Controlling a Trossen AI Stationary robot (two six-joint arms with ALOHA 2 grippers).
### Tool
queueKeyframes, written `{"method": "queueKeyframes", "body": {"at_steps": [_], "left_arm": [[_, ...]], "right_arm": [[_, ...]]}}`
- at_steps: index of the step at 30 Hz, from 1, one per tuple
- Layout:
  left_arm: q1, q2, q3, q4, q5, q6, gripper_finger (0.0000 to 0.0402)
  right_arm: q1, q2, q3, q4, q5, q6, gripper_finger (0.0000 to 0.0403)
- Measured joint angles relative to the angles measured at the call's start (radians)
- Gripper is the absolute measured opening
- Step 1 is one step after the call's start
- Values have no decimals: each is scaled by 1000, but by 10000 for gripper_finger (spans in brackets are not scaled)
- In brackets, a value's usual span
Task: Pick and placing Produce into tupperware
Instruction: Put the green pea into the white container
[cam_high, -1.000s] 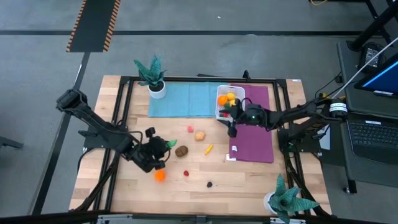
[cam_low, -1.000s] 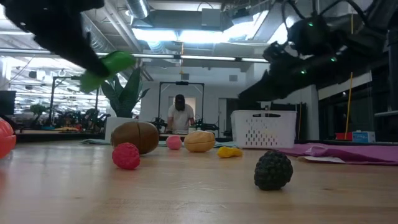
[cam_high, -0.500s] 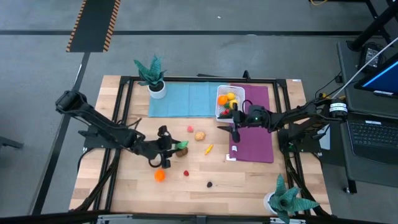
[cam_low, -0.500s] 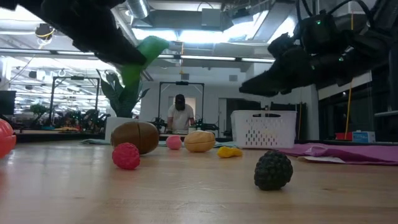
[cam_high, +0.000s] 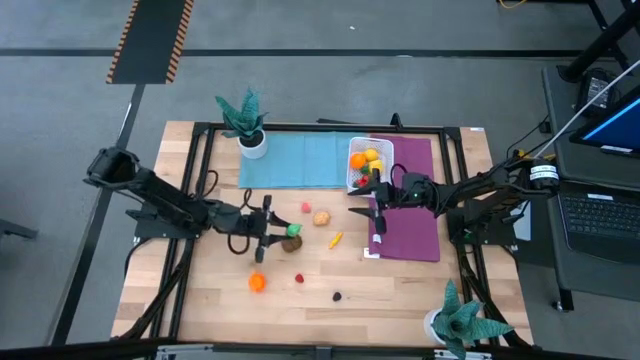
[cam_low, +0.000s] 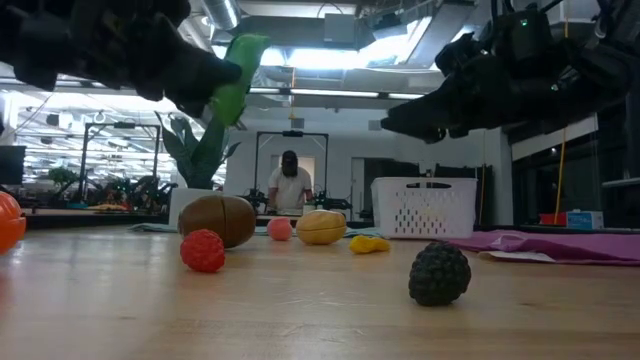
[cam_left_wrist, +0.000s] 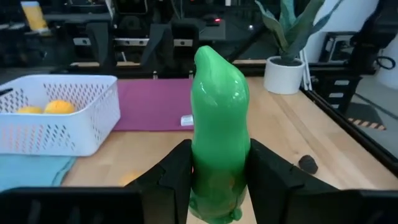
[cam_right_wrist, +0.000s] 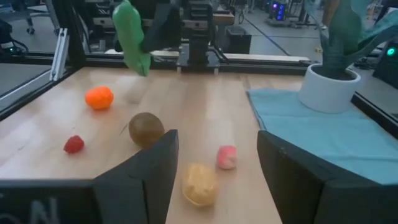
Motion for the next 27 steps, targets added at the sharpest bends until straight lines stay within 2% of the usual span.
{"method": "queueKeyframes", "body": {"at_steps": [10,18,23,27], "left_arm": [[148,0,-3,3,195,31,116],[244,9,-3,45,286,56,115],[291,64,1,141,348,57,116],[316,139,49,150,388,59,115]], "right_arm": [[-1,0,0,-1,3,1,220],[-1,0,25,-1,3,10,220],[-1,0,62,-4,-21,15,220],[10,1,85,-8,-29,-22,220]]}}
